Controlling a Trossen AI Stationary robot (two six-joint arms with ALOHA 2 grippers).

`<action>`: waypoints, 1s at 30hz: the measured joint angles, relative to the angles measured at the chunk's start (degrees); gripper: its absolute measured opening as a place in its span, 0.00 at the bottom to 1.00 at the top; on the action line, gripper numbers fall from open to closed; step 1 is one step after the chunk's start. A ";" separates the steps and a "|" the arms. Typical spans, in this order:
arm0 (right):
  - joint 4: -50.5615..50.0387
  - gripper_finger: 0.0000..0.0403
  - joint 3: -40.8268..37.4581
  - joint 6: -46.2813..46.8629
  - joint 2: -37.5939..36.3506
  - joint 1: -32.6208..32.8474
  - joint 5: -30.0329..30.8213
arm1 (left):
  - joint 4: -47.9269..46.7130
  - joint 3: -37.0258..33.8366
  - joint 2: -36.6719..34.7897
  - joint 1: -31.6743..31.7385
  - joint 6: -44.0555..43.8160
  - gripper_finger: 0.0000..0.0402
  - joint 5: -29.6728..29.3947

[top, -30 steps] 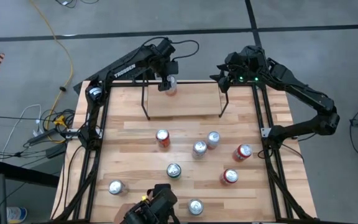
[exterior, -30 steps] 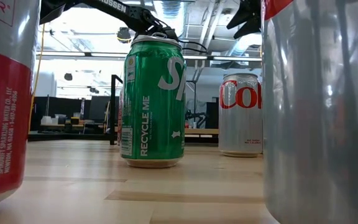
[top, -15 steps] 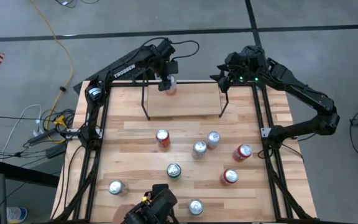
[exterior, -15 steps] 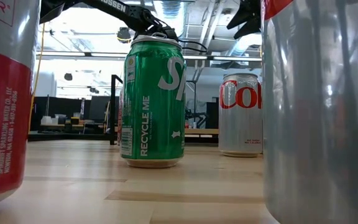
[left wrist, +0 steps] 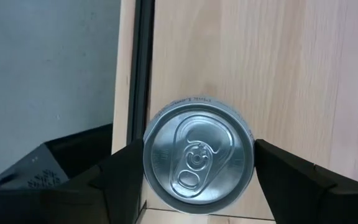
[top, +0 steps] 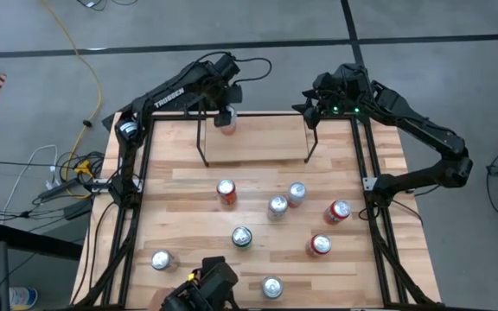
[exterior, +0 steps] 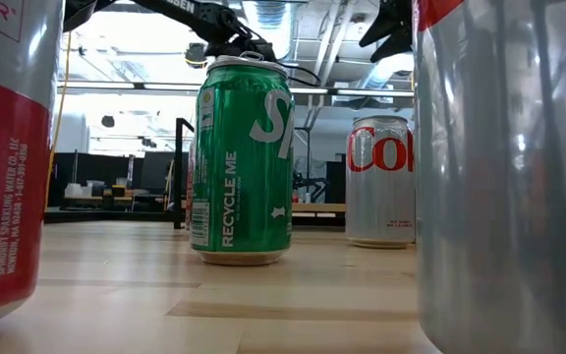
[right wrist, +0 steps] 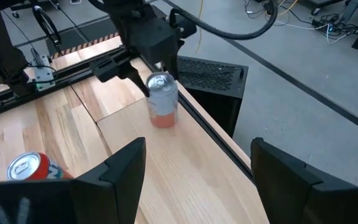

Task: Place canned beverage on shelf
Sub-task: Put the top left white orange soda can on the shelf

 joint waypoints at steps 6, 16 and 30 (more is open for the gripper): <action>-0.83 0.66 0.00 0.33 0.00 0.02 0.00 | 0.64 -0.23 -0.07 0.88 -1.20 0.64 -0.11; -3.21 0.66 0.00 0.46 0.00 0.02 0.00 | 2.27 -7.15 -5.24 1.18 0.59 0.64 -1.74; -2.99 0.66 0.00 1.56 0.00 0.02 0.02 | 15.65 -23.05 -14.44 0.45 1.27 0.64 -4.36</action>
